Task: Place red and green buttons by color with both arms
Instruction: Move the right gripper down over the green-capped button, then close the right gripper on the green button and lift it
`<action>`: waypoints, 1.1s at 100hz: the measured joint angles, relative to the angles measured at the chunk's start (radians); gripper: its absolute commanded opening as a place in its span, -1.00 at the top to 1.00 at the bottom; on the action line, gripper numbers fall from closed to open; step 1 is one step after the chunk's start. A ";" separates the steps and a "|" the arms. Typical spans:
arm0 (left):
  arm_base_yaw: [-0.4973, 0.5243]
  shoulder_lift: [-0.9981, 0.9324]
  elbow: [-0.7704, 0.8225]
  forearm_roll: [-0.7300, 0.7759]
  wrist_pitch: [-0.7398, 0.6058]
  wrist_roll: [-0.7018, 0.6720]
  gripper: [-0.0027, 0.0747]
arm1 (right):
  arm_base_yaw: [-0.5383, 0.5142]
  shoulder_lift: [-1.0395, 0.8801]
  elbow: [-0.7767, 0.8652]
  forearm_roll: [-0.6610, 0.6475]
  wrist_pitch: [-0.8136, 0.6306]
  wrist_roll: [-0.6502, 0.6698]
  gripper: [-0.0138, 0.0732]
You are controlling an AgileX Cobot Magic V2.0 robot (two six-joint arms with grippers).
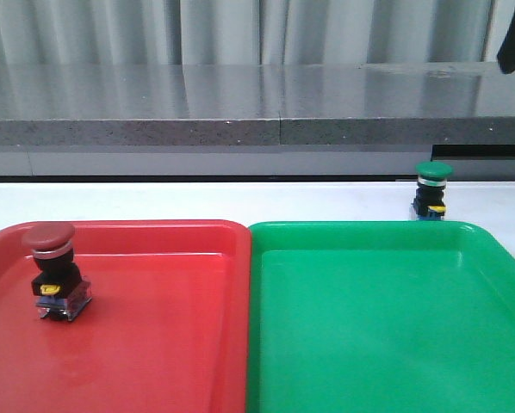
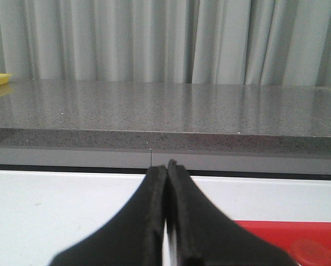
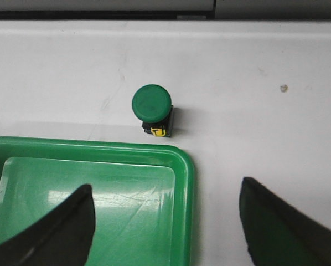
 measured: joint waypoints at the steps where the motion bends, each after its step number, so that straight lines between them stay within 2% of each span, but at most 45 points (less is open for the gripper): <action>1: 0.000 0.000 0.000 0.000 0.000 0.000 0.98 | 0.002 0.015 -0.005 0.000 0.004 0.000 -0.62; 24: 0.000 0.000 0.000 0.000 0.000 -0.001 0.98 | 0.004 0.229 -0.176 0.000 0.056 0.041 -0.62; 58: 0.000 0.000 0.000 0.000 0.000 -0.001 0.98 | 0.035 0.447 -0.374 -0.002 0.124 0.088 -0.62; 110: 0.000 0.000 0.000 0.000 0.000 -0.001 0.98 | 0.045 0.660 -0.478 -0.002 0.163 0.094 -0.58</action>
